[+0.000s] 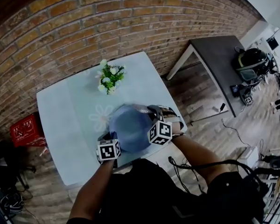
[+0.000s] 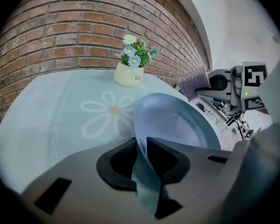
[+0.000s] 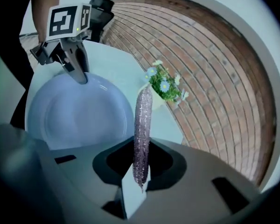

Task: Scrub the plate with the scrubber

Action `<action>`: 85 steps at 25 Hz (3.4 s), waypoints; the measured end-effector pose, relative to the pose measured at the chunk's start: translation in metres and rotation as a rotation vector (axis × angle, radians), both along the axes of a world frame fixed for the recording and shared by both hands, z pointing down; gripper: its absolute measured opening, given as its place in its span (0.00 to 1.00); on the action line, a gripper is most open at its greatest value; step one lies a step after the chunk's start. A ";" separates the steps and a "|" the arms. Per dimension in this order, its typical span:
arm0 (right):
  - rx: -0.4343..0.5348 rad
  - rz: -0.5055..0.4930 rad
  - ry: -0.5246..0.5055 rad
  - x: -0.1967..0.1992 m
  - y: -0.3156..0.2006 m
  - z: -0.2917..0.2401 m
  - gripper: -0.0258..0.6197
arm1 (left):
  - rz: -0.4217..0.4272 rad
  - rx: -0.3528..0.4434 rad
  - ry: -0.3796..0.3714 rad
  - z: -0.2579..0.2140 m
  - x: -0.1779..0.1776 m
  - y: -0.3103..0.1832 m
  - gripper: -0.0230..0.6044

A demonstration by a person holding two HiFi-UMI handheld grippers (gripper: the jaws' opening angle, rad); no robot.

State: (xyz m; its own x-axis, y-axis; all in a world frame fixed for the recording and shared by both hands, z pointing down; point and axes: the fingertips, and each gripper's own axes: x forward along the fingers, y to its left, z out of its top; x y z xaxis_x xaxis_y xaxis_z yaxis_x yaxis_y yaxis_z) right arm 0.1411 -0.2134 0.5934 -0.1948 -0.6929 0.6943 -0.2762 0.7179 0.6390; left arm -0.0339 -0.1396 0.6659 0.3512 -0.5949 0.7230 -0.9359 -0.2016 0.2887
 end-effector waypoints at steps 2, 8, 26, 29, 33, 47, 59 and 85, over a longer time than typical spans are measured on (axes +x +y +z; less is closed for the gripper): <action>0.035 -0.061 0.020 -0.008 -0.007 -0.007 0.15 | -0.019 0.005 -0.001 0.000 -0.001 -0.001 0.16; 0.076 -0.325 0.297 -0.003 -0.002 0.029 0.15 | -0.070 0.009 -0.008 0.000 -0.002 0.001 0.14; 0.143 -0.621 0.668 0.000 0.012 0.058 0.14 | -0.149 0.048 -0.047 0.000 -0.008 0.001 0.13; 0.126 -0.625 0.717 0.005 0.017 0.063 0.14 | -0.140 0.045 -0.051 0.000 -0.007 0.003 0.14; 0.084 -0.616 0.818 0.017 0.020 0.052 0.14 | -0.150 0.047 -0.034 0.001 -0.006 0.002 0.14; -0.087 -0.504 0.922 0.044 0.072 0.052 0.14 | -0.069 0.027 -0.020 0.006 -0.007 0.002 0.15; -0.246 -0.392 0.925 0.043 0.120 0.044 0.14 | 0.083 0.012 0.049 0.004 0.001 0.001 0.22; -0.607 -0.419 0.645 0.003 0.190 0.046 0.14 | 0.242 0.098 0.187 -0.032 -0.021 0.026 0.29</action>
State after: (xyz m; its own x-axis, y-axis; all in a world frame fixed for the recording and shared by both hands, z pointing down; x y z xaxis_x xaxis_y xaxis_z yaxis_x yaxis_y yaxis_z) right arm 0.1441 -0.0238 0.6390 0.1980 -0.1441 0.9696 0.3488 0.9347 0.0677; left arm -0.0548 -0.1133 0.6342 0.6120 -0.5418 0.5761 -0.7903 -0.4470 0.4192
